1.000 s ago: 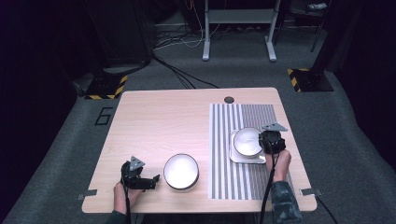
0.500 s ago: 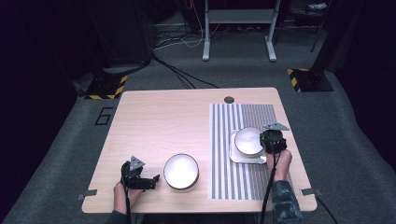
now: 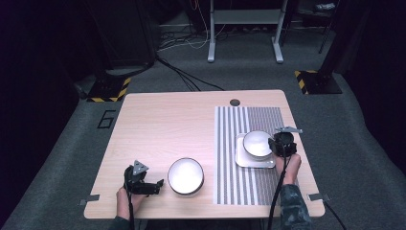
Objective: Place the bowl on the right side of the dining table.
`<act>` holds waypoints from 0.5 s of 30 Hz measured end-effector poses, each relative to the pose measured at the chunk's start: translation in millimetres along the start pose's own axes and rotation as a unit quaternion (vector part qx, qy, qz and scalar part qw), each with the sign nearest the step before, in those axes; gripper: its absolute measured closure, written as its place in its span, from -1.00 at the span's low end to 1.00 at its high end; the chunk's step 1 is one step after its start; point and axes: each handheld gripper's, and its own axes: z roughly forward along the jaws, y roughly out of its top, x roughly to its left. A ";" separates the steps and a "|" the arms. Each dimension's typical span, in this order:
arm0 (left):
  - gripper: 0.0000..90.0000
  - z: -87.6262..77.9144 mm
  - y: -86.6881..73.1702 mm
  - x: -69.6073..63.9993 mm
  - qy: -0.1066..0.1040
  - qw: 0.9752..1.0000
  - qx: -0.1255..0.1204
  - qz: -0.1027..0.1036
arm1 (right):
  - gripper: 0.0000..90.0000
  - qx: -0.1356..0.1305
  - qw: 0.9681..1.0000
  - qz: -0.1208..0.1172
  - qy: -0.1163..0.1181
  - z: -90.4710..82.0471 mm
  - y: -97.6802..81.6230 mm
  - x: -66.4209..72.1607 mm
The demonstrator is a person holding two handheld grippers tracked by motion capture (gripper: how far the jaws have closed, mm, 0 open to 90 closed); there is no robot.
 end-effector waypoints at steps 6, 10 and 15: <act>-1.00 0.0 0.0 0.0 0.000 1.000 0.000 0.000 | 0.83 0.005 1.000 0.017 0.013 2.2 -0.1 -5.3; -1.00 0.0 0.0 0.0 0.000 1.000 0.000 0.000 | 0.83 0.006 1.000 0.017 0.013 3.2 1.9 -4.1; -1.00 0.0 0.0 0.0 0.000 1.000 0.000 0.000 | 0.83 0.005 1.000 0.014 0.014 4.4 3.0 -1.9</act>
